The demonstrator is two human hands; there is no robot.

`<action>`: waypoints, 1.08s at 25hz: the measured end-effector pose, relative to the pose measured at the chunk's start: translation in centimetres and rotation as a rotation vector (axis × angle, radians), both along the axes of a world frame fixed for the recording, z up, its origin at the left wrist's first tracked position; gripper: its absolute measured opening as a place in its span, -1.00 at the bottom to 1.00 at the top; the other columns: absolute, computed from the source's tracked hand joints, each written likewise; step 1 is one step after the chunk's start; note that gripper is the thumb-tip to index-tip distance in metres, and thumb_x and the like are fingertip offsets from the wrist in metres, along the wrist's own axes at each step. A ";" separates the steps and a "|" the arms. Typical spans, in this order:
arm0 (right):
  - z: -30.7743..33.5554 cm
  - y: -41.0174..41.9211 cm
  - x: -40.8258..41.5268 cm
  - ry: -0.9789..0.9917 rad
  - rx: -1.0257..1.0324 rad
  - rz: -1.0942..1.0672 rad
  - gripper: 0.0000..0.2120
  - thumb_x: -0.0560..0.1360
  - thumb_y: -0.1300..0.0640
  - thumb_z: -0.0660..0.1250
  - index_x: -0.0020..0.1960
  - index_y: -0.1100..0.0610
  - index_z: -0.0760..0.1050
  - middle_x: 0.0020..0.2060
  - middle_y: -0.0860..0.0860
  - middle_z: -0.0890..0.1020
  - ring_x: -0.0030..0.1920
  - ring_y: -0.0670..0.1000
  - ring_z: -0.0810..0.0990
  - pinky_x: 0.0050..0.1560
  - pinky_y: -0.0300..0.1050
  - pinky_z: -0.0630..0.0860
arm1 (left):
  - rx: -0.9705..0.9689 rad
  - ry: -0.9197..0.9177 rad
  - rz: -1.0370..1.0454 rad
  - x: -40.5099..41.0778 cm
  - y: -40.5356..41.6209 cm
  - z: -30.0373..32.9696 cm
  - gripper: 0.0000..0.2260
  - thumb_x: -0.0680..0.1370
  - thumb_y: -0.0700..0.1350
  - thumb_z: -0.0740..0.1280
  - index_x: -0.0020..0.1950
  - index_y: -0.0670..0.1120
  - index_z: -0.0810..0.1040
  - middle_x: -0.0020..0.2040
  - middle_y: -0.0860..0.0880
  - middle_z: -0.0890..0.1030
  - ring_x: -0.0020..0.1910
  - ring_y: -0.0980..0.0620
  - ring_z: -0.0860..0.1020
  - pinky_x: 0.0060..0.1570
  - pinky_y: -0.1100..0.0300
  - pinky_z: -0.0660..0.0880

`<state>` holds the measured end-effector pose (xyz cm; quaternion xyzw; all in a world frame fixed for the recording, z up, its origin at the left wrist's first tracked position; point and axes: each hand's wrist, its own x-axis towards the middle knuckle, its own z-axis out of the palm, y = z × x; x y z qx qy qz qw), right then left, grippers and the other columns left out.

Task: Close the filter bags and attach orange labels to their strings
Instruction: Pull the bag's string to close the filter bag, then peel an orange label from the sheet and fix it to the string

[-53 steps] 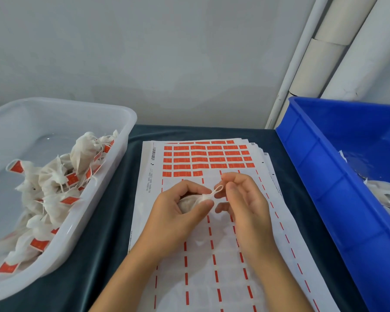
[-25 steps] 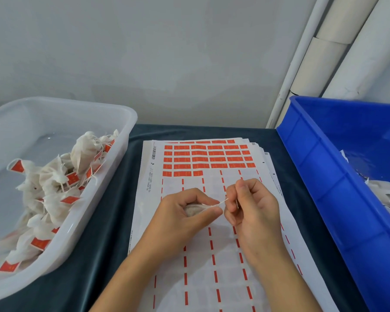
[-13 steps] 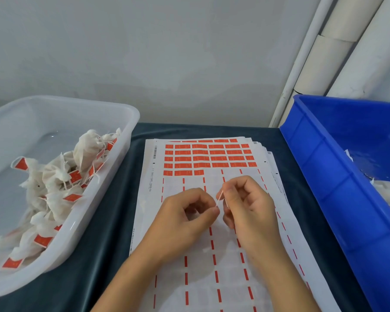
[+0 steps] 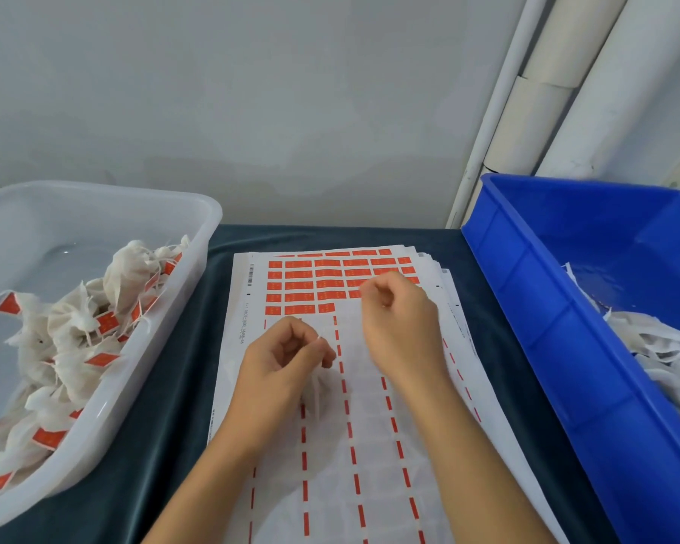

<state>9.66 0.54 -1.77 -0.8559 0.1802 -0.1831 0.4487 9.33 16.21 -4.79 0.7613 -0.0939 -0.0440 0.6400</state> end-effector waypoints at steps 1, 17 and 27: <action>0.1 0.4 1.0 0.057 -0.137 -0.015 -0.86 0.67 -0.06 0.27 0.01 -0.06 0.55 -0.08 -0.15 0.65 -0.12 -0.16 0.63 -0.23 -0.47 0.46 | -0.006 0.013 0.009 -0.2 -0.1 0.1 -0.85 0.65 -0.20 0.35 -0.11 -0.09 0.62 -0.15 0.01 0.73 -0.11 0.05 0.70 -0.13 0.28 0.59; -3.7 5.1 4.5 0.331 -0.649 -0.049 -0.48 0.55 -0.33 0.32 0.28 0.06 0.54 0.34 0.07 0.54 0.26 0.10 0.50 0.26 0.00 0.45 | -0.324 0.178 0.411 -0.7 -1.0 -1.0 -0.87 0.54 -0.25 0.31 -0.21 -0.18 0.58 -0.11 -0.02 0.73 -0.01 0.07 0.68 -0.14 0.11 0.61; -4.5 5.1 3.6 0.231 -0.541 -0.127 -0.51 0.54 -0.35 0.32 0.24 0.01 0.56 0.24 -0.03 0.59 0.15 0.01 0.56 0.19 -0.10 0.40 | -0.328 0.185 0.404 -0.6 -1.4 -1.0 -0.89 0.57 -0.30 0.31 -0.15 -0.27 0.57 -0.17 0.02 0.72 -0.17 0.28 0.65 -0.40 0.38 0.53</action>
